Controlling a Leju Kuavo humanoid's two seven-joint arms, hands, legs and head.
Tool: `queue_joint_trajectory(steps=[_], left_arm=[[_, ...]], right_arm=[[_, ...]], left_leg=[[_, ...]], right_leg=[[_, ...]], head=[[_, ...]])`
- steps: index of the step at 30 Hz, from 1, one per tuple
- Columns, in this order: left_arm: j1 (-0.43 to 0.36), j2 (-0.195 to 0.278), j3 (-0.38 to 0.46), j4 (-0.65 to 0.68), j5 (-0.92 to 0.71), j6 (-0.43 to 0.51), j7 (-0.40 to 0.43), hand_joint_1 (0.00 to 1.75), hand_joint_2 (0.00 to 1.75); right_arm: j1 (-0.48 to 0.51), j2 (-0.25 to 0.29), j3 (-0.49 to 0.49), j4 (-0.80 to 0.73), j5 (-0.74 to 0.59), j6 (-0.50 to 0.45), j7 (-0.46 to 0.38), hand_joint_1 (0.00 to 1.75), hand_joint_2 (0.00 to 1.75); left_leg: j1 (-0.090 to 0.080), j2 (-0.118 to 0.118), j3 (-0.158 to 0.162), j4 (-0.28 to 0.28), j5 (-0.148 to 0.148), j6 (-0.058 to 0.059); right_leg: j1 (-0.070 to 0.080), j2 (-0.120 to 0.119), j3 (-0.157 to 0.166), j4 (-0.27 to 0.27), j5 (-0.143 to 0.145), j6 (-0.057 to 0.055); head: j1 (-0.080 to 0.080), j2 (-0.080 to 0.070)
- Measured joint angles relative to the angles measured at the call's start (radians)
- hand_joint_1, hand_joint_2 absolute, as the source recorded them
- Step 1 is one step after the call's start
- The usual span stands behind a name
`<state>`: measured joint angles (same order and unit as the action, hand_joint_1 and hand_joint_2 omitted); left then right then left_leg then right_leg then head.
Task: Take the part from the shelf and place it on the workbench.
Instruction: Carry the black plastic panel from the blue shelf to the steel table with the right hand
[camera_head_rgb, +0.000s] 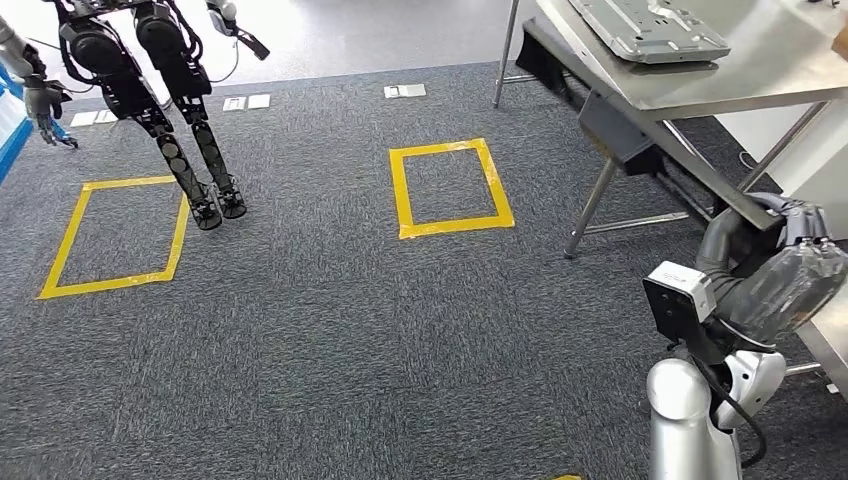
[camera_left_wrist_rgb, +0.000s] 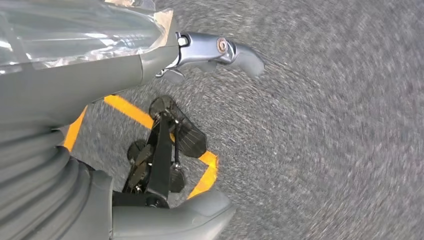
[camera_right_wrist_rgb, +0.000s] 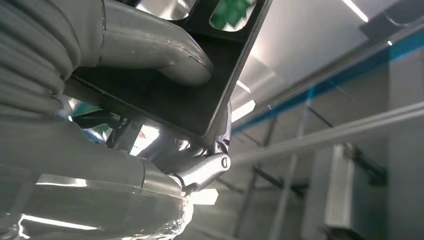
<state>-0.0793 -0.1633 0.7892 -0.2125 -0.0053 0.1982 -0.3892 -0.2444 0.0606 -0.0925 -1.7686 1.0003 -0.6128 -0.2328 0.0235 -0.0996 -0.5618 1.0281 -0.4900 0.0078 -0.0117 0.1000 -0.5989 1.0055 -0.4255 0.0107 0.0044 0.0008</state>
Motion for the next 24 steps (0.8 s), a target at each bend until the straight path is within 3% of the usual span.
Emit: queue_joint_trajectory(steps=[1, 2, 4, 5, 6, 8, 10, 12, 14, 15, 17, 18, 20, 21, 22, 24], left_arm=[[0.0, 0.0, 0.0, 0.0, -0.005, -0.003, 0.0, 0.0, 1.75], [0.001, 0.0, 0.0, 0.0, -0.012, -0.008, -0.001, 0.0, 1.75], [0.001, 0.002, 0.0, 0.0, -0.025, -0.016, -0.003, 0.0, 1.75], [0.002, 0.003, 0.0, 0.0, -0.029, -0.017, -0.003, 0.0, 1.75], [0.002, 0.004, 0.0, 0.0, -0.031, -0.017, -0.003, 0.0, 1.75], [0.002, 0.003, 0.0, 0.0, -0.032, -0.017, -0.003, 0.0, 1.75], [0.001, 0.004, -0.001, -0.001, -0.032, -0.017, -0.004, 0.0, 1.75], [0.001, 0.006, -0.001, -0.001, -0.033, -0.017, -0.004, 0.0, 1.75], [0.0, 0.006, -0.001, -0.001, -0.036, -0.017, -0.004, 0.0, 1.75], [-0.002, 0.006, -0.001, -0.001, -0.037, -0.017, -0.004, 0.0, 1.75], [-0.002, 0.005, -0.001, -0.001, -0.038, -0.017, -0.004, 0.0, 1.75], [-0.001, 0.006, -0.001, -0.001, -0.039, -0.017, -0.004, 0.0, 1.75], [0.003, 0.006, -0.001, -0.001, -0.04, -0.015, -0.004, 0.0, 1.75], [0.005, 0.006, -0.001, -0.001, -0.04, -0.013, -0.004, 0.0, 1.75], [0.006, 0.006, -0.001, -0.001, -0.04, -0.011, -0.004, 0.0, 1.75], [0.007, 0.006, -0.001, -0.001, -0.04, -0.009, -0.004, 0.0, 1.75]], right_arm=[[-0.001, -0.01, 0.002, -0.017, 0.018, -0.002, 0.009, 1.75, 1.75], [-0.002, -0.025, 0.005, -0.037, 0.037, -0.006, 0.019, 1.75, 1.75], [0.005, -0.056, 0.009, -0.069, 0.061, -0.012, 0.038, 1.75, 1.75], [0.011, -0.067, 0.009, -0.072, 0.062, -0.013, 0.042, 1.75, 1.75], [0.017, -0.074, 0.01, -0.072, 0.062, -0.014, 0.044, 1.75, 1.75], [0.024, -0.082, 0.01, -0.072, 0.062, -0.015, 0.045, 1.75, 1.75], [0.026, -0.087, 0.01, -0.073, 0.062, -0.016, 0.046, 1.75, 1.75], [0.027, -0.09, 0.009, -0.073, 0.062, -0.017, 0.046, 1.75, 1.75], [0.031, -0.095, 0.007, -0.074, 0.062, -0.018, 0.05, 1.75, 1.75], [0.035, -0.097, 0.005, -0.075, 0.06, -0.02, 0.052, 1.75, 1.75], [0.042, -0.103, -0.001, -0.078, 0.048, -0.021, 0.052, 1.75, 1.75], [0.046, -0.105, -0.004, -0.079, 0.036, -0.021, 0.047, 1.75, 1.75], [0.056, -0.107, -0.011, -0.079, 0.012, -0.021, 0.032, 1.75, 1.75], [0.061, -0.108, -0.016, -0.079, 0.002, -0.021, 0.024, 1.75, 1.75], [0.066, -0.108, -0.02, -0.079, -0.005, -0.021, 0.019, 1.75, 1.75], [0.072, -0.108, -0.028, -0.079, -0.015, -0.021, 0.012, 1.75, 1.75]], left_leg=[[-0.002, 0.015, 0.002, -0.008, 0.004, 0.008], [-0.005, 0.04, 0.005, -0.018, 0.01, 0.018], [-0.011, 0.102, 0.009, -0.036, 0.022, 0.038], [-0.014, 0.126, 0.009, -0.038, 0.023, 0.041], [-0.015, 0.144, 0.007, -0.038, 0.023, 0.04], [-0.015, 0.169, 0.009, -0.037, 0.02, 0.037], [-0.018, 0.19, 0.012, -0.034, 0.014, 0.027], [-0.022, 0.208, 0.018, -0.029, 0.006, 0.014], [-0.019, 0.227, 0.022, -0.026, -0.001, 0.004], [-0.016, 0.22, 0.022, -0.02, -0.009, -0.002], [-0.008, 0.169, 0.0, 0.036, -0.05, -0.009], [-0.006, 0.135, -0.026, 0.094, -0.082, -0.01], [-0.006, 0.105, -0.092, 0.226, -0.136, -0.008], [-0.006, 0.1, -0.114, 0.263, -0.141, -0.006], [-0.006, 0.098, -0.118, 0.261, -0.124, -0.003], [-0.005, 0.081, -0.076, 0.154, -0.049, 0.004]], right_leg=[[0.001, 0.01, -0.007, -0.001, 0.003, 0.008], [0.002, -0.007, -0.028, 0.029, -0.01, 0.014], [0.0, -0.053, -0.108, 0.177, -0.072, 0.026], [-0.004, -0.084, -0.14, 0.25, -0.103, 0.029], [-0.007, -0.089, -0.148, 0.276, -0.112, 0.036], [-0.014, -0.107, -0.082, 0.168, -0.075, 0.055], [-0.017, -0.155, -0.008, 0.037, -0.036, 0.062], [-0.011, -0.181, 0.014, -0.003, -0.023, 0.051], [-0.008, -0.16, 0.011, 0.0, -0.02, 0.037], [-0.01, -0.148, 0.01, -0.001, -0.019, 0.031], [-0.016, -0.124, 0.012, -0.002, -0.016, 0.017], [-0.014, -0.113, 0.011, -0.002, -0.015, 0.011], [-0.009, -0.088, 0.011, -0.001, -0.015, 0.003], [-0.007, -0.074, 0.011, -0.001, -0.015, 0.002], [-0.005, -0.059, 0.012, 0.0, -0.015, 0.002], [-0.004, -0.03, 0.015, 0.001, -0.015, 0.002]], head=[[0.0, 0.0], [0.003, 0.0], [0.008, 0.0], [0.011, 0.0], [0.012, 0.0], [0.012, 0.0], [0.013, 0.0], [0.013, 0.0], [0.012, 0.0], [0.012, 0.0], [0.01, 0.0], [0.01, 0.0], [0.008, 0.0], [0.008, 0.0], [0.008, 0.0], [0.008, 0.0]])
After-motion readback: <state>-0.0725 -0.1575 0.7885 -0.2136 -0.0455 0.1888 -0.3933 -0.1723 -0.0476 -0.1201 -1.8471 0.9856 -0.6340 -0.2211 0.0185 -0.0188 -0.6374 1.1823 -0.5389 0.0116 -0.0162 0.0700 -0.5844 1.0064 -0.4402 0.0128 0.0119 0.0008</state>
